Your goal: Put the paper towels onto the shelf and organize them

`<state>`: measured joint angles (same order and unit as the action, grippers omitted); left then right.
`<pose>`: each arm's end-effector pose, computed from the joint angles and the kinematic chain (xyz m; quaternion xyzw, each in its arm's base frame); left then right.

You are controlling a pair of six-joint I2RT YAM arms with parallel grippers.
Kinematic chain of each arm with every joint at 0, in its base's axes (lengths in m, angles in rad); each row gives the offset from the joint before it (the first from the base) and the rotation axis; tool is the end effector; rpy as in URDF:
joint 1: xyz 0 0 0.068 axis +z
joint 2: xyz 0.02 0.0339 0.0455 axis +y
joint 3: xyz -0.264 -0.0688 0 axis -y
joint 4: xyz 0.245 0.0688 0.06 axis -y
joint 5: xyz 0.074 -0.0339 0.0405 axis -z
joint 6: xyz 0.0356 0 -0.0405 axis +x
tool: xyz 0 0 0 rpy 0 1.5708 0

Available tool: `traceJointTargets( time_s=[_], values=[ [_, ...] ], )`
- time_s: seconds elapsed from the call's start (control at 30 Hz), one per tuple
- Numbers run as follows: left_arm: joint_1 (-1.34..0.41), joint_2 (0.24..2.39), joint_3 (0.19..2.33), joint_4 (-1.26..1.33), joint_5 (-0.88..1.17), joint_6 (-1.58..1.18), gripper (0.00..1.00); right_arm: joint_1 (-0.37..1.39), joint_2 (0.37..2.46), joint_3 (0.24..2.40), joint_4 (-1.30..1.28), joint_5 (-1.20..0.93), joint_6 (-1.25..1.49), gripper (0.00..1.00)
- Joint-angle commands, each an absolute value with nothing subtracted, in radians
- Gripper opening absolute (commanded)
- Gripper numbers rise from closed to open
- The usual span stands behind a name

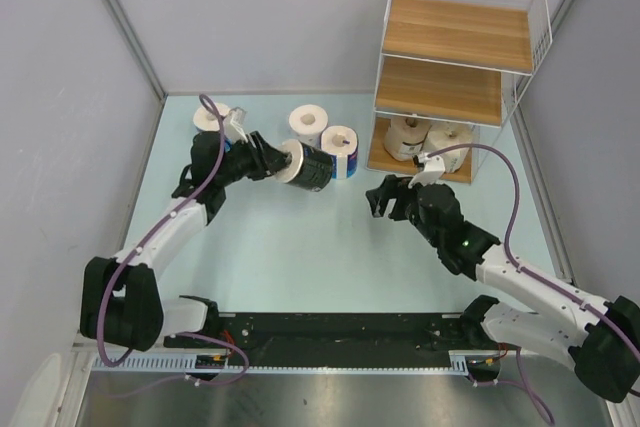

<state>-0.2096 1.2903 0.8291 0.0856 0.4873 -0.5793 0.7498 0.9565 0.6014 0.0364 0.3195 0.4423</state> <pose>0.2813 -0.0769 0.2732 -0.0140 0.8136 -0.3940 0.4275 0.1692 0.1423 0.2665 -0.0304 0.8049 0.2181 0.5511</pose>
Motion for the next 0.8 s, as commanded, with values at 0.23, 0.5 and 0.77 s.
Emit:
traceJointTargets(
  time_s=[0.23,0.5,0.77],
  values=[
    [-0.250,1.221,0.718,0.606,0.779,-0.916,0.29,0.687,0.962,0.600,0.432,-0.205,0.630,0.91],
    [-0.298,1.230,0.716,0.681,0.811,-0.940,0.29,0.663,1.032,0.598,0.609,-0.314,0.727,0.92],
    [-0.308,1.226,0.686,0.761,0.830,-0.980,0.28,0.661,1.052,0.598,0.693,-0.354,0.784,0.91]
  ],
)
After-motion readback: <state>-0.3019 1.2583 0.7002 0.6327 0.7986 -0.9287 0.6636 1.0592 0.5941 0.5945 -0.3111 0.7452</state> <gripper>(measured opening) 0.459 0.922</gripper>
